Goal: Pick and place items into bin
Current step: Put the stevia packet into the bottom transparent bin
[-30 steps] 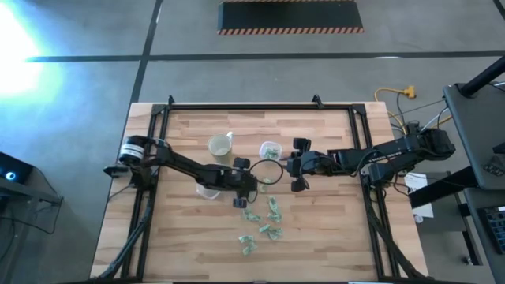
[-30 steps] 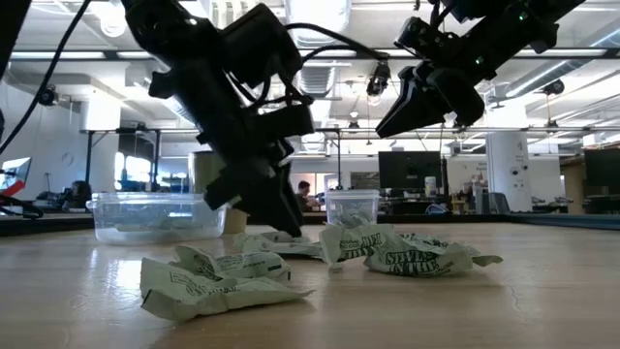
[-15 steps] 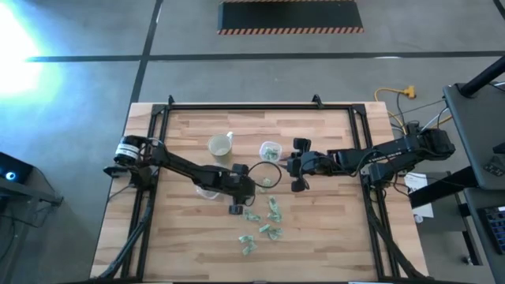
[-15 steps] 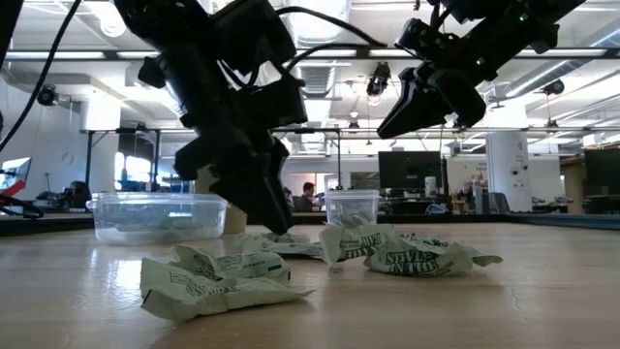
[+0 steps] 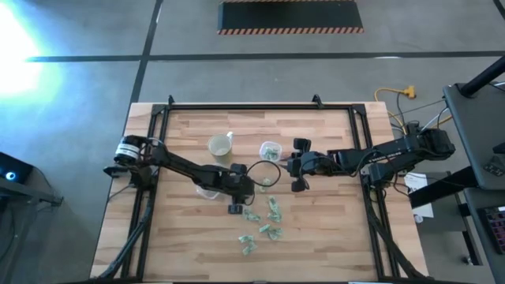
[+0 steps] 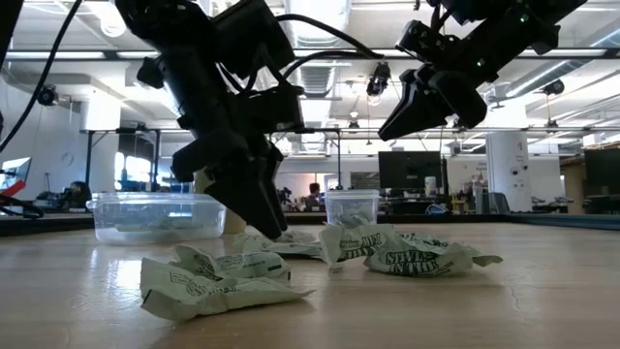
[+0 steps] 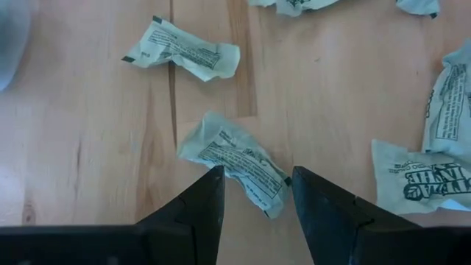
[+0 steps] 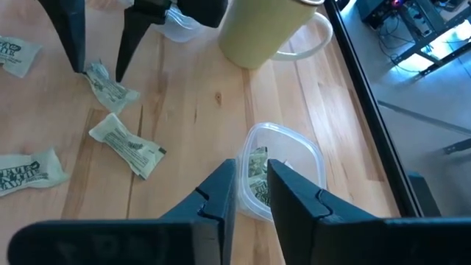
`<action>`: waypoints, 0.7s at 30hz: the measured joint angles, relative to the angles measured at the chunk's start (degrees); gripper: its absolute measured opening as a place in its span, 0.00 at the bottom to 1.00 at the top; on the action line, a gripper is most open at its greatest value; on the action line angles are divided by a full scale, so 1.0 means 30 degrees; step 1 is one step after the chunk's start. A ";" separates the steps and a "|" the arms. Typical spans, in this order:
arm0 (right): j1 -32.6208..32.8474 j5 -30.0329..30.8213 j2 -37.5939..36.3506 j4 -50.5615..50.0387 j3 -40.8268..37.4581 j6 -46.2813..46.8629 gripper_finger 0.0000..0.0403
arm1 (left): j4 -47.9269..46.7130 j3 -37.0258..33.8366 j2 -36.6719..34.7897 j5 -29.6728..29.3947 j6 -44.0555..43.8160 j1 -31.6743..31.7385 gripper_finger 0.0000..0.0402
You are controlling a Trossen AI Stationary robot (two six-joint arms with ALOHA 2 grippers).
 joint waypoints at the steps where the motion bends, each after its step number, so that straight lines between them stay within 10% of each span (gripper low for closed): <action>1: 0.0000 0.0000 0.0000 0.0004 -0.0009 0.0004 0.17 | 0.0038 0.0000 0.0074 0.0000 0.0000 0.0000 0.36; 12: 0.0000 0.0000 0.0000 0.0048 -0.0019 0.0017 0.19 | 0.0134 -0.0095 0.0320 0.0736 -0.0007 0.0044 0.34; 21: 0.0000 0.0000 0.0000 0.0017 -0.0075 0.0013 0.17 | -0.0005 -0.0102 0.0237 0.0801 0.0160 0.0036 0.11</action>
